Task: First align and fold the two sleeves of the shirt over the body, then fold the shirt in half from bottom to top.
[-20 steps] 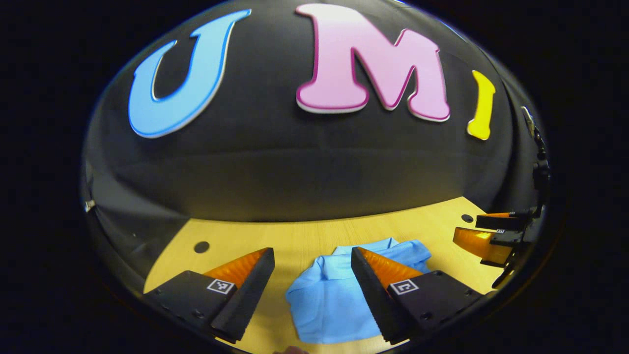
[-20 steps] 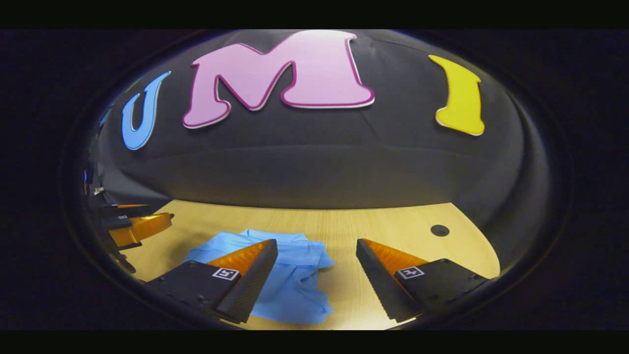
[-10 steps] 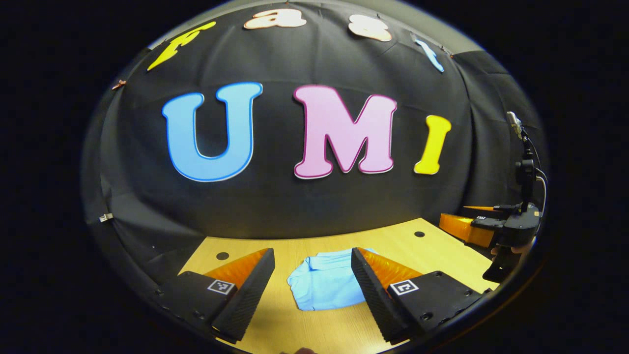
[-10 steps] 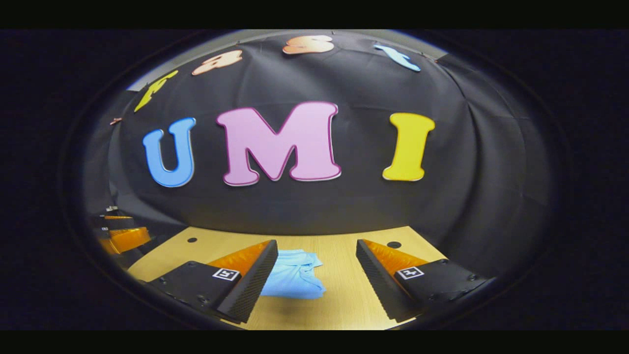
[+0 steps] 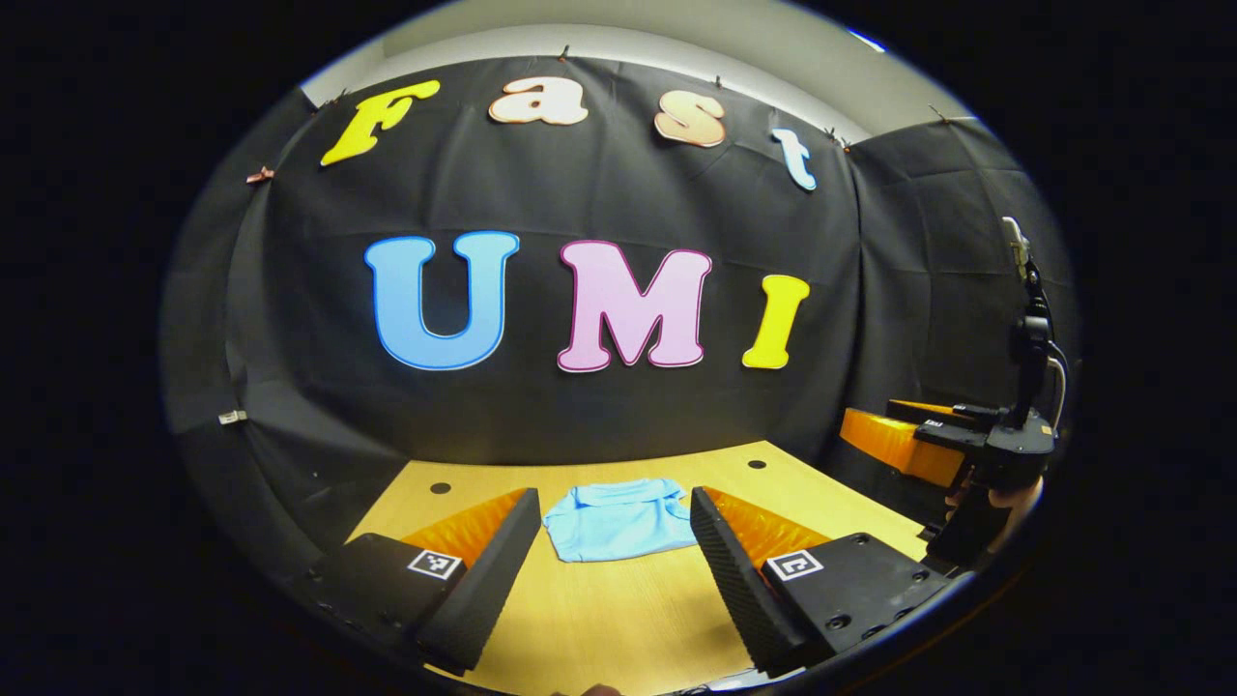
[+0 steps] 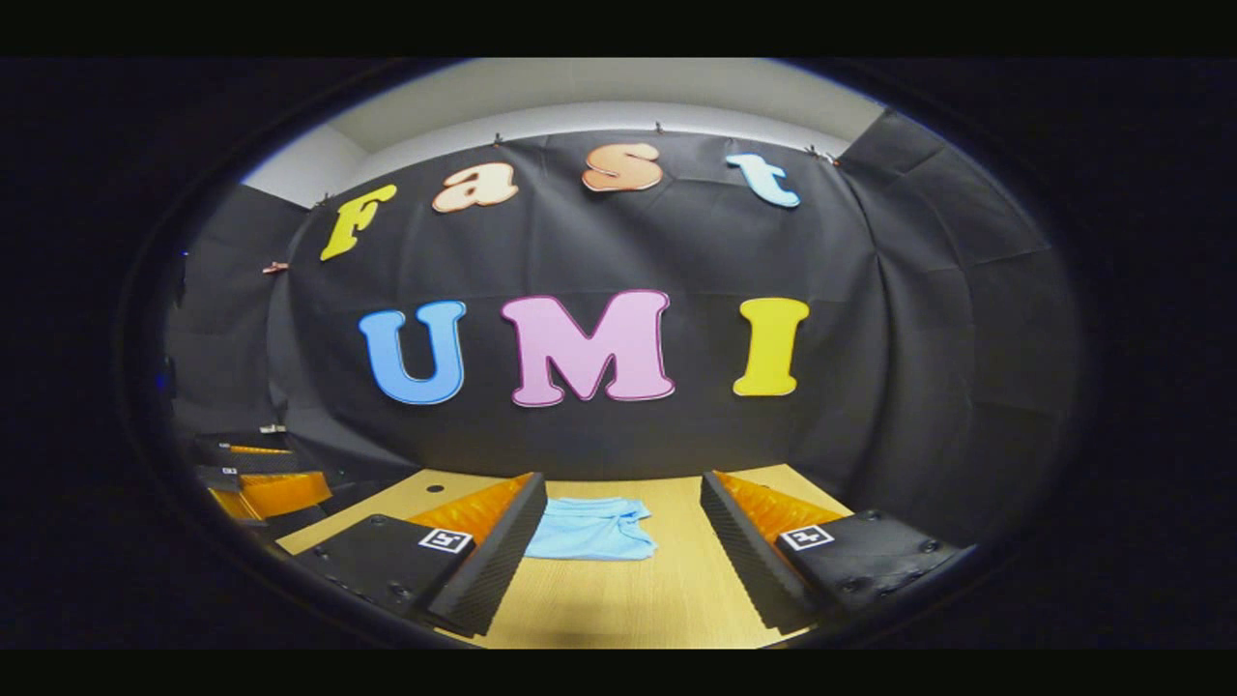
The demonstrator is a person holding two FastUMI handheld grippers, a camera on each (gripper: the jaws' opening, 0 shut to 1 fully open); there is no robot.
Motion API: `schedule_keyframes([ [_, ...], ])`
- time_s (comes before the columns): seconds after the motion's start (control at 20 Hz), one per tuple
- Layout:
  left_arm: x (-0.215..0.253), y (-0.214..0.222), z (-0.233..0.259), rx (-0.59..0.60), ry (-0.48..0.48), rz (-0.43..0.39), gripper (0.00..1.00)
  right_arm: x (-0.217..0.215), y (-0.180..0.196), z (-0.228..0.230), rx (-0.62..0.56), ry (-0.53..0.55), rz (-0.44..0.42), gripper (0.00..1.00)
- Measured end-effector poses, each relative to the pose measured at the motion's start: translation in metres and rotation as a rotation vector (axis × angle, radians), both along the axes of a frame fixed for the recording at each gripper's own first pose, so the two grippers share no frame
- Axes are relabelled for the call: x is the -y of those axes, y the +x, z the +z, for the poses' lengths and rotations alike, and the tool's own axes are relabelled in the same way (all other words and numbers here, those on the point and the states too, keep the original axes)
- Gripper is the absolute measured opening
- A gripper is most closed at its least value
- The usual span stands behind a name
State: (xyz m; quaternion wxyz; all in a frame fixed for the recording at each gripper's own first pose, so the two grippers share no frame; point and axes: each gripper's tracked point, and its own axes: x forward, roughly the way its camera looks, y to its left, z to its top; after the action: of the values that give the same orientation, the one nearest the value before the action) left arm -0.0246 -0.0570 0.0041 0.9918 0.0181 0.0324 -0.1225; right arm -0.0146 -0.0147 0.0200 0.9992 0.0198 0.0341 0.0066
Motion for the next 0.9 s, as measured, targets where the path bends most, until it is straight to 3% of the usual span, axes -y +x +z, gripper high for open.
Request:
schedule_keyframes([
  [0.3, -0.010, -0.056, -0.007, -0.010, -0.010, 0.004, 0.99, -0.021, -0.060, -0.001, -0.001, -0.043, 0.032, 0.99],
  [0.9, -0.002, -0.065, -0.002, 0.003, -0.003, 0.011, 0.99, -0.012, -0.072, 0.004, 0.005, -0.031, 0.020, 0.99],
])
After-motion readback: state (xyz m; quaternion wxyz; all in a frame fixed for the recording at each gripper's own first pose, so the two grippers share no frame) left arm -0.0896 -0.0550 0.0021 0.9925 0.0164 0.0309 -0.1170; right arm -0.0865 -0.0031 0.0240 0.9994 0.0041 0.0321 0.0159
